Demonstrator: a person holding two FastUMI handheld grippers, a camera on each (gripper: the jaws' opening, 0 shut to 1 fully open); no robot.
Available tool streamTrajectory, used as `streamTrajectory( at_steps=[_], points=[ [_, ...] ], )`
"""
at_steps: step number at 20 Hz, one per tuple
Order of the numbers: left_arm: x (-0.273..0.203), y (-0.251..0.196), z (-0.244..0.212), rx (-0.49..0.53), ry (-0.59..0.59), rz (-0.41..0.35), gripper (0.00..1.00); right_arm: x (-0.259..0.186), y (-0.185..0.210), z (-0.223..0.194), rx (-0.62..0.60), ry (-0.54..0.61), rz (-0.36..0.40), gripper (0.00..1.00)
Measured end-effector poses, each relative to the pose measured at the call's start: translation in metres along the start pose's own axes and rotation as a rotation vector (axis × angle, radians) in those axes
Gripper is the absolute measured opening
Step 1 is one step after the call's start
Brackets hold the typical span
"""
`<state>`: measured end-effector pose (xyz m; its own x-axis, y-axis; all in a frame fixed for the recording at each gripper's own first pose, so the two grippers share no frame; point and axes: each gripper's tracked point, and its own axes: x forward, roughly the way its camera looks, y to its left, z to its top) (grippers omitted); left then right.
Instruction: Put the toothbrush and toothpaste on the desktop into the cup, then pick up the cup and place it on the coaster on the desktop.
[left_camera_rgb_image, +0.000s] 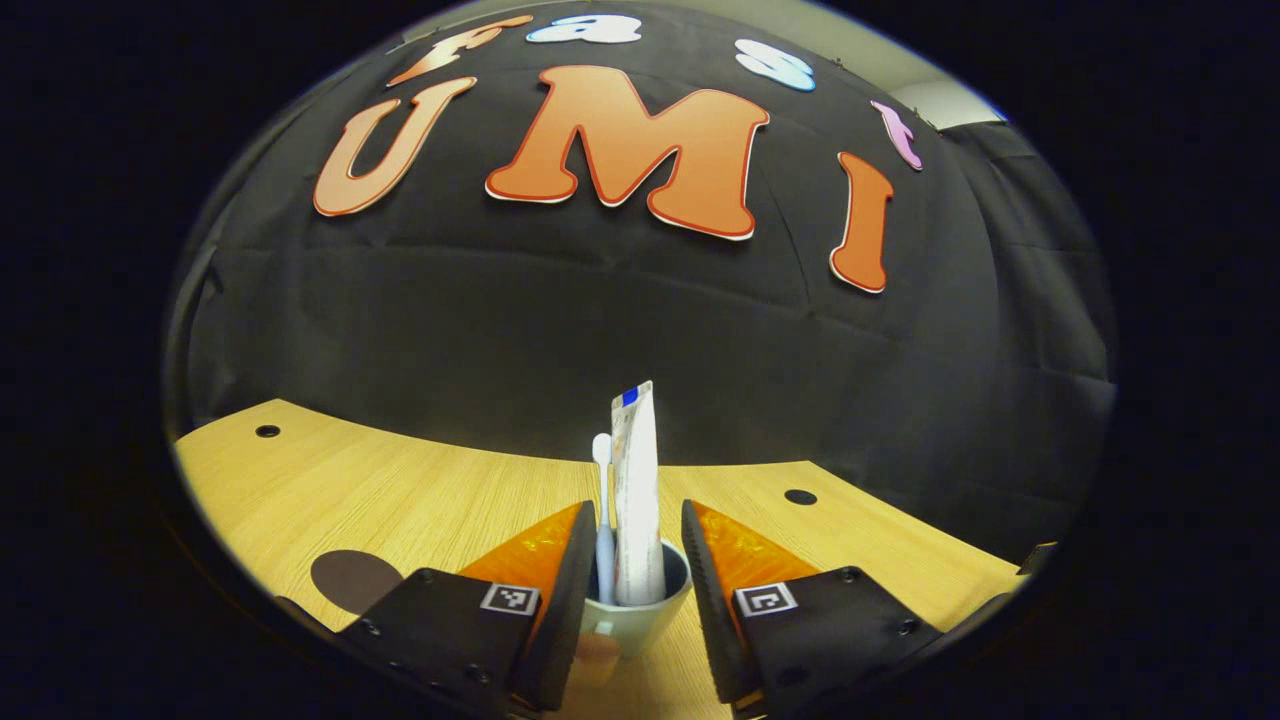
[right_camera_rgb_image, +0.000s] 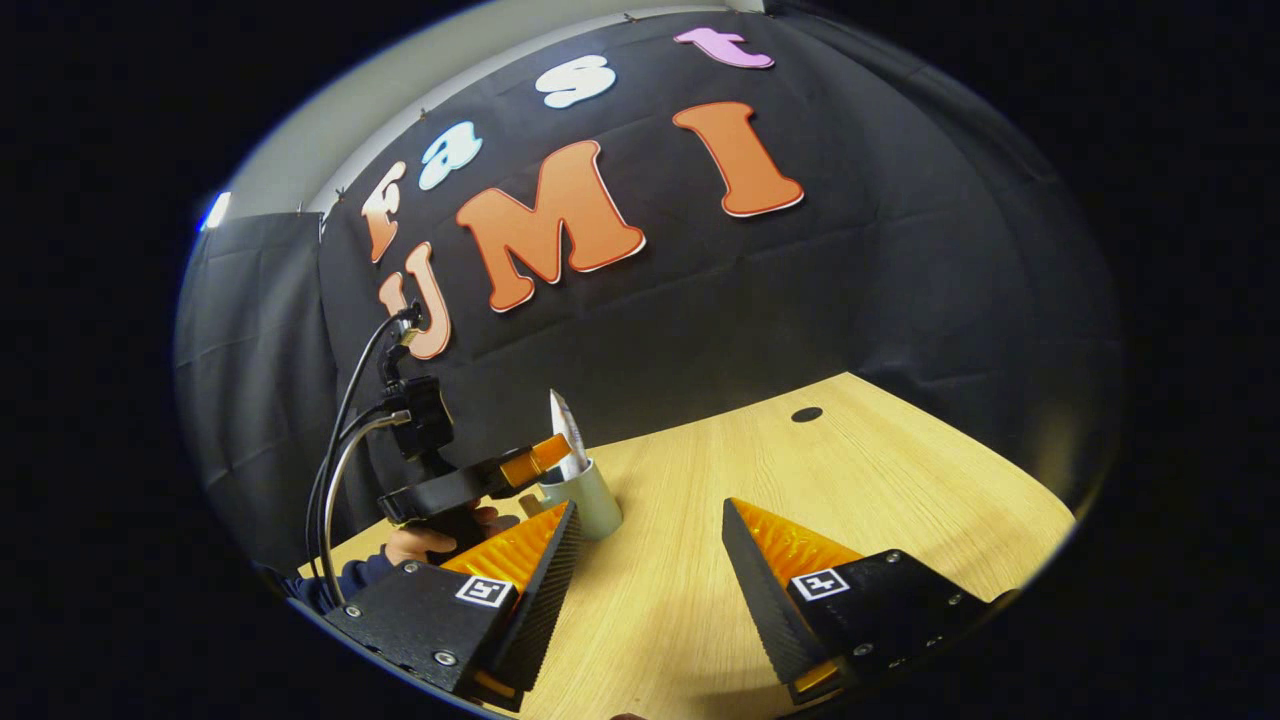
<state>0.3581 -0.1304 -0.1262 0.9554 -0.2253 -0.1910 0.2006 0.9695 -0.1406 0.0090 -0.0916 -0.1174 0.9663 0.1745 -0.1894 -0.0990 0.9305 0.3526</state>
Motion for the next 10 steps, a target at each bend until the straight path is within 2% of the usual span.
streamTrajectory(
  at_steps=[2,7,10],
  points=[
    [-0.013,0.006,0.006,0.011,0.014,-0.009,0.68,0.008,0.008,-0.002,-0.017,0.041,-0.003,0.86],
    [-0.061,0.035,0.029,0.060,0.009,-0.009,0.88,0.034,0.035,-0.002,-0.034,0.143,-0.009,0.86],
    [-0.090,0.062,0.045,0.118,-0.012,0.034,0.93,0.052,0.058,-0.001,-0.030,0.201,-0.003,0.86]
  ],
)
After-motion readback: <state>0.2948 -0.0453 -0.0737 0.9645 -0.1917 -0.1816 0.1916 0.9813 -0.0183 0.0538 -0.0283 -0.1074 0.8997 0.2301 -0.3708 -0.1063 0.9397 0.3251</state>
